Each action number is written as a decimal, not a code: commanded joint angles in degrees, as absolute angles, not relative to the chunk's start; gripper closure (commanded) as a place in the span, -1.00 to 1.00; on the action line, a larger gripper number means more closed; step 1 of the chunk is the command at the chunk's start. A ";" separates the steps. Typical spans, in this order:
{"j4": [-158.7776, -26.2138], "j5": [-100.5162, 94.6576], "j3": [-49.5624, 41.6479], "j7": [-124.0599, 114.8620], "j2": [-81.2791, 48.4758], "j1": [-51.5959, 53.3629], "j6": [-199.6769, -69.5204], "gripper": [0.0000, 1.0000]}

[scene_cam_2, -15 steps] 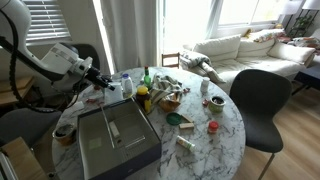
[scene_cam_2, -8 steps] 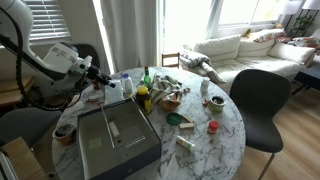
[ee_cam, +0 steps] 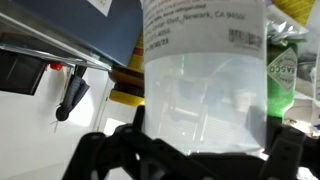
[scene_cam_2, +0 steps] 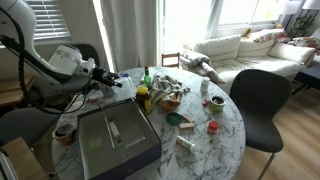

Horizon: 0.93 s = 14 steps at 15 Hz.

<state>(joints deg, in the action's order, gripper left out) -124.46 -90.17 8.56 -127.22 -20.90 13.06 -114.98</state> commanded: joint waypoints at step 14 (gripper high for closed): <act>-129.89 -96.25 11.69 -153.53 -23.12 11.80 -111.65 -1.00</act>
